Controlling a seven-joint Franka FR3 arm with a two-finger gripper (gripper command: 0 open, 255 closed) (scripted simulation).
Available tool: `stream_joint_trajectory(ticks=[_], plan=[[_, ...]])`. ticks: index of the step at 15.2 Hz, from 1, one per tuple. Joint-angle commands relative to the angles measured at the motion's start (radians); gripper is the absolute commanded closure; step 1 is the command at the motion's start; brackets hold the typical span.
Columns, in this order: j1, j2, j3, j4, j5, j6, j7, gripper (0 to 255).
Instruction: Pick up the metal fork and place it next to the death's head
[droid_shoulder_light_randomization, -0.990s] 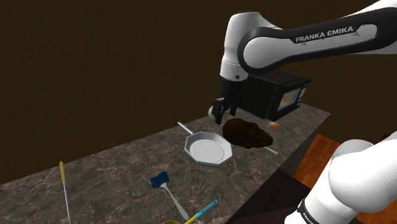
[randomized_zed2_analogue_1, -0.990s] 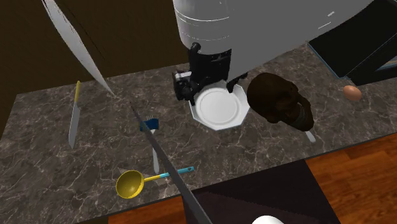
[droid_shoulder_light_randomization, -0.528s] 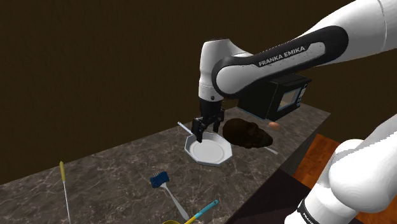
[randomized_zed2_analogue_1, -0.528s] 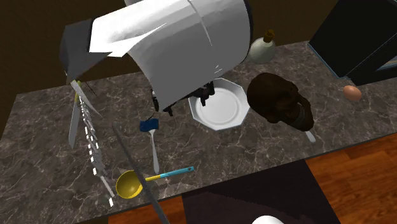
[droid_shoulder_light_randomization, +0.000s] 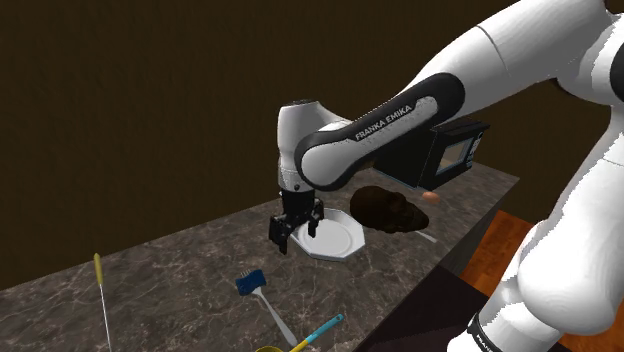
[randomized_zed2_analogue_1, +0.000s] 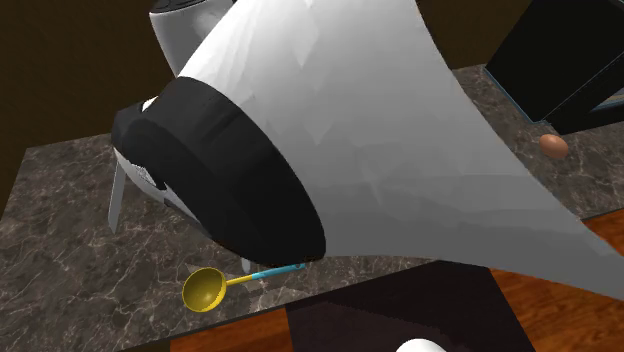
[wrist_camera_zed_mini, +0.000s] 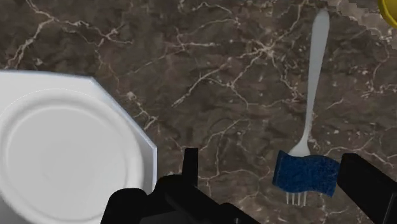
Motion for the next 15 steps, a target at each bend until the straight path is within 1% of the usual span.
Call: stream_joint_trajectory(ticks=[1,5,9,15], plan=[[0.011,0.083,0.012,0.037,-0.020,0.031,0.044,0],[0.045,0.242,0.017,0.118,-0.062,0.078,0.122,0],[0.091,0.400,0.008,0.218,-0.098,0.110,0.189,0],[0.109,0.457,-0.007,0.211,-0.120,0.170,0.207,0]])
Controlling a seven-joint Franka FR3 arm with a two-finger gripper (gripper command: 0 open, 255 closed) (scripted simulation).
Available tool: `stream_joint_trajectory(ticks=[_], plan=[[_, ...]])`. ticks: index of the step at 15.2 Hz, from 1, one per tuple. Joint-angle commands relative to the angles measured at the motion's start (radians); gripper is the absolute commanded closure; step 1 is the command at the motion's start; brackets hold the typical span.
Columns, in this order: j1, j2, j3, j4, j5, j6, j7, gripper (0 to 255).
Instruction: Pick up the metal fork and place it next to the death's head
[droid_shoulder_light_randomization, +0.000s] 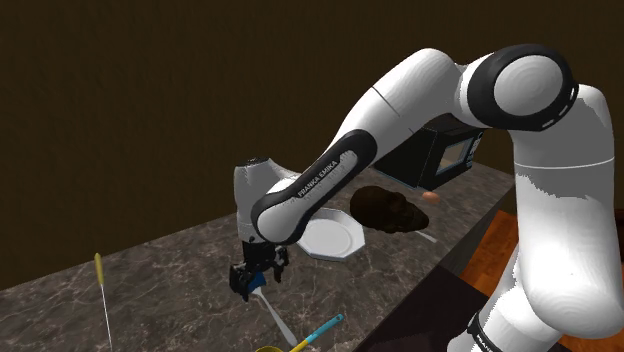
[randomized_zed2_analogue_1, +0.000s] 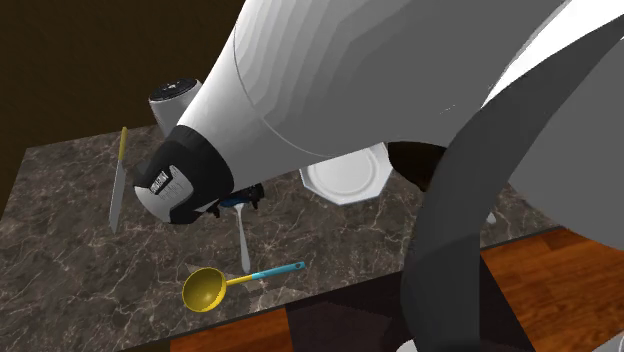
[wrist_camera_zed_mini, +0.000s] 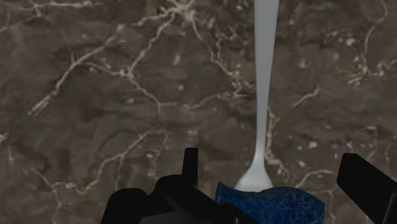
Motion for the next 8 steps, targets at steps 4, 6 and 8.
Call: stream_joint_trajectory(ticks=[4,6,8], plan=[[0.011,0.036,-0.011,-0.004,-0.016,0.039,0.011,0],[0.011,0.036,-0.011,-0.004,-0.016,0.039,0.011,0],[0.011,0.036,-0.011,-0.004,-0.016,0.039,0.011,0]])
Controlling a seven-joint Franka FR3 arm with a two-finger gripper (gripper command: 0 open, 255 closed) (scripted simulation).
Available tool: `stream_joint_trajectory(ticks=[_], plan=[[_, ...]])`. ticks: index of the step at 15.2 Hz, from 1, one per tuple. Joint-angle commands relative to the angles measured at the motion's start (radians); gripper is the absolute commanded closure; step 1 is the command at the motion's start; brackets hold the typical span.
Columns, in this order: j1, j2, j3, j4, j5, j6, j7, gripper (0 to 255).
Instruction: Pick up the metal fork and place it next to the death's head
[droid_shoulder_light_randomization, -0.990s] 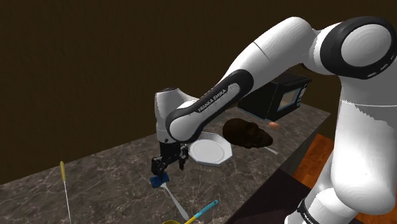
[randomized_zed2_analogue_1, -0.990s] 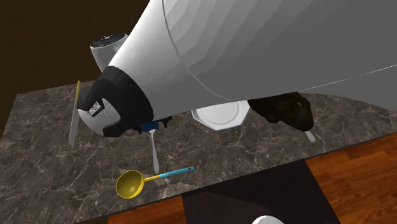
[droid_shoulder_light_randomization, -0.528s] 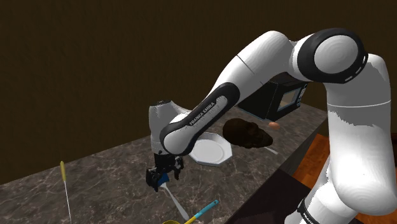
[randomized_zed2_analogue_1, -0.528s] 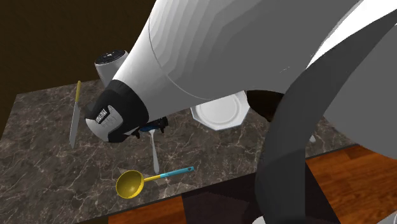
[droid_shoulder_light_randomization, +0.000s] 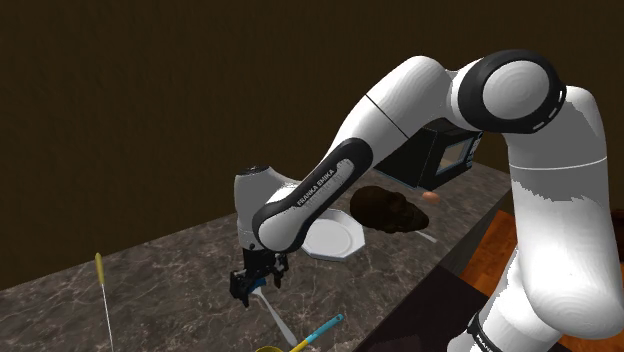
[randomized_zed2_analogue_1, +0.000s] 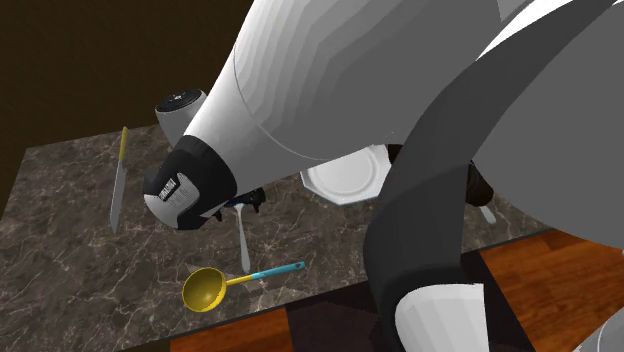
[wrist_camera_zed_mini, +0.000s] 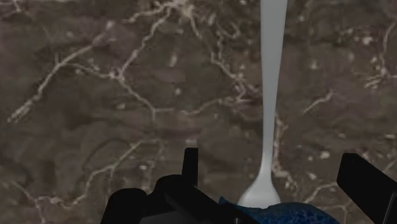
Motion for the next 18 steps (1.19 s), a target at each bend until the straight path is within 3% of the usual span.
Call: stream_joint_trajectory(ticks=[1,2,3,12,18], plan=[[0.000,0.000,0.000,0.000,0.000,0.000,0.000,0],[0.000,0.000,0.000,0.000,0.000,0.000,0.000,0],[0.000,0.000,0.000,0.000,0.000,0.000,0.000,255],[0.000,0.000,0.000,0.000,0.000,0.000,0.000,255],[-0.016,-0.067,0.021,-0.002,0.030,-0.062,-0.014,255]])
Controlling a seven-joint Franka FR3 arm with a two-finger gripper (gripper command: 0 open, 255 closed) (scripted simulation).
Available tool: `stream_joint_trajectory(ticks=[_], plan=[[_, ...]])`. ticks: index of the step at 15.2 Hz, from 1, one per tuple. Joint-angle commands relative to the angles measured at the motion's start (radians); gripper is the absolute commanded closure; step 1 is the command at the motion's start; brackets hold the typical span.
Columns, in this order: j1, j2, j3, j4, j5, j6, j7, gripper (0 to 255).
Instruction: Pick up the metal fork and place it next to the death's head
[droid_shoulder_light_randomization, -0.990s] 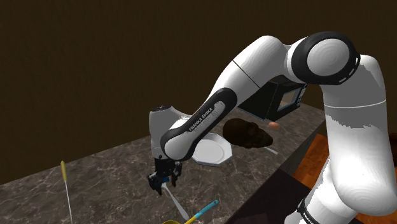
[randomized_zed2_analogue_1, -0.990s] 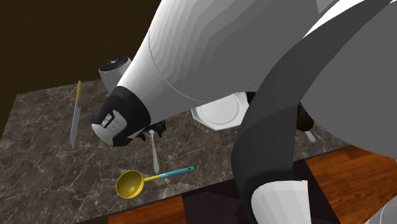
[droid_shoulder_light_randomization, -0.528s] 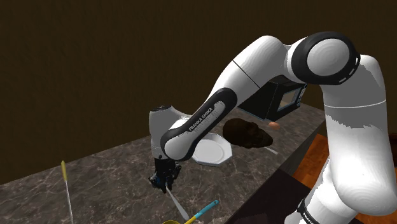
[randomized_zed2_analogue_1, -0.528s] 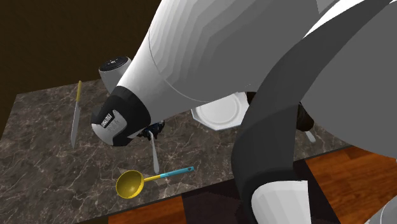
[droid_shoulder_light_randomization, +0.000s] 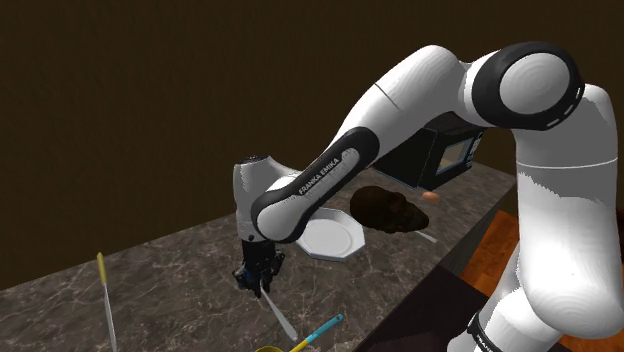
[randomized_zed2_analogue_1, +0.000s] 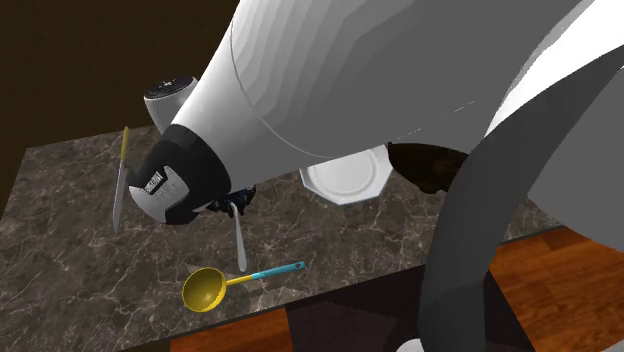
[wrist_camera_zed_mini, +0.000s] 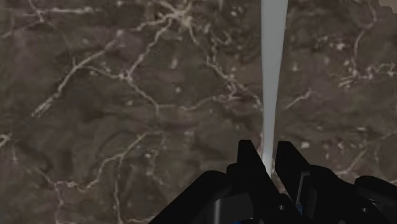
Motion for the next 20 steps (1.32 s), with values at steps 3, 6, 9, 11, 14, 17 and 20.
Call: stream_joint_trajectory(ticks=[3,6,9,11,14,17,20], plan=[[-0.013,-0.048,0.013,-0.002,0.022,-0.043,-0.013,255],[-0.020,-0.079,0.021,0.002,0.036,-0.076,-0.020,255],[-0.025,-0.108,0.028,0.008,0.051,-0.110,-0.027,255],[-0.029,-0.127,0.032,0.013,0.060,-0.133,-0.031,255],[-0.034,-0.155,0.037,0.023,0.073,-0.168,-0.037,255],[-0.038,-0.181,0.042,0.034,0.085,-0.203,-0.043,255],[-0.042,-0.206,0.045,0.047,0.096,-0.239,-0.048,255]])
